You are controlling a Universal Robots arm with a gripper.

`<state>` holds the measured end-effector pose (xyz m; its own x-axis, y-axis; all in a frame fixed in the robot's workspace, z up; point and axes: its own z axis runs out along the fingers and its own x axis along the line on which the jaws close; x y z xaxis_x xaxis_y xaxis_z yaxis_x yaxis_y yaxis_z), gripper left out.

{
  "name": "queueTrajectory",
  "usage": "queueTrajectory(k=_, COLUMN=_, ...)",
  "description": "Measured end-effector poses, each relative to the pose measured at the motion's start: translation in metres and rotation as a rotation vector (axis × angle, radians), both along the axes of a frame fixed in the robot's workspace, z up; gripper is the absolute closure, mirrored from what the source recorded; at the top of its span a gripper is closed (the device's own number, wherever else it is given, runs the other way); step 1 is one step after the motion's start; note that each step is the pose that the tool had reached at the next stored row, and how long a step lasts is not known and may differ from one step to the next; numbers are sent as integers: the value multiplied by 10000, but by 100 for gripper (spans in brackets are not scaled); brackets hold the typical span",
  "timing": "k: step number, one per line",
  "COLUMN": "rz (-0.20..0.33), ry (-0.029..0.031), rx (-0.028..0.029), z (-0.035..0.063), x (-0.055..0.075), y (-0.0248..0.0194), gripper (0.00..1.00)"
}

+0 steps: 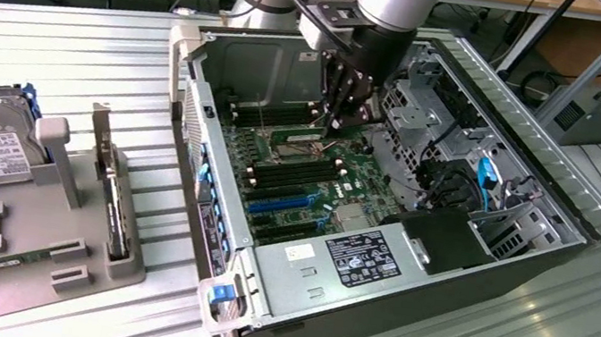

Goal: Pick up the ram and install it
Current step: 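Insert the ram into the slot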

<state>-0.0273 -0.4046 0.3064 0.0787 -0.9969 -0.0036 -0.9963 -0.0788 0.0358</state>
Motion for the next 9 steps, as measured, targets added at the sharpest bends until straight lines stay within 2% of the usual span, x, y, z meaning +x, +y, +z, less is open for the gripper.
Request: queueTrajectory(k=9, rz=-132, ry=0, rx=5, z=-132, x=0, y=1, gripper=86)
